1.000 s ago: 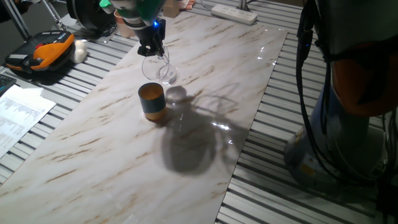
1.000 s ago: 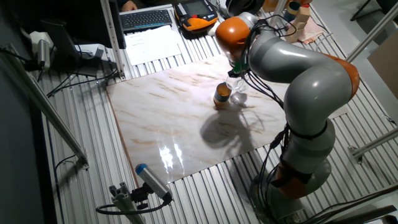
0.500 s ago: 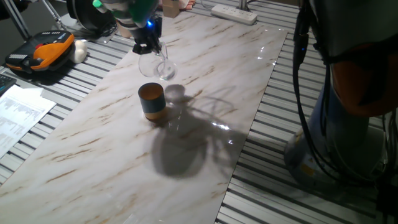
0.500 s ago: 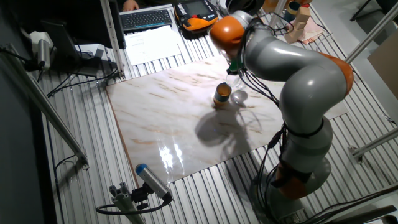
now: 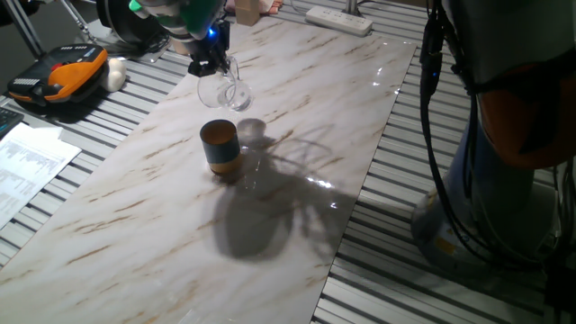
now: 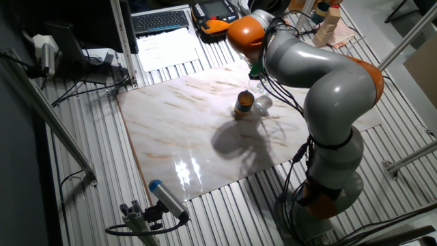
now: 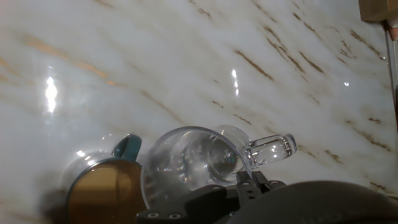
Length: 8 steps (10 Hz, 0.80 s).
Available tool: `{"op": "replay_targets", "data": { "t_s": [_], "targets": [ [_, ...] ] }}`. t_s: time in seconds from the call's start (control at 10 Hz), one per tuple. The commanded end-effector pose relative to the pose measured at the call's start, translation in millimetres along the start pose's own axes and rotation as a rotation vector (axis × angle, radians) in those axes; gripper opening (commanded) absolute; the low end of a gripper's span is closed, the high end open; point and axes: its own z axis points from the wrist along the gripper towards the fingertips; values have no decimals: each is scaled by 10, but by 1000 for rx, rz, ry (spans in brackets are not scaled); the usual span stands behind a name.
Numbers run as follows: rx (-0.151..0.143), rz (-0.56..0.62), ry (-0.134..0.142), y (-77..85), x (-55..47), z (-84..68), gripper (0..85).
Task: Pour the water from one cup into another empty cup
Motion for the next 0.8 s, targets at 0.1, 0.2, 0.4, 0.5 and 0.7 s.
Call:
{"op": "replay_targets", "data": {
  "t_s": [0.1, 0.2, 0.4, 0.5, 0.7],
  "targets": [
    [5, -14, 8, 13, 18, -13, 0],
    [2, -15, 9, 30, 29, -4, 0],
    [9, -9, 5, 65, 63, 24, 0],
    [10, -11, 3, 64, 79, 44, 0],
    [19, -9, -2, 97, 118, 89, 0]
  ]
}}
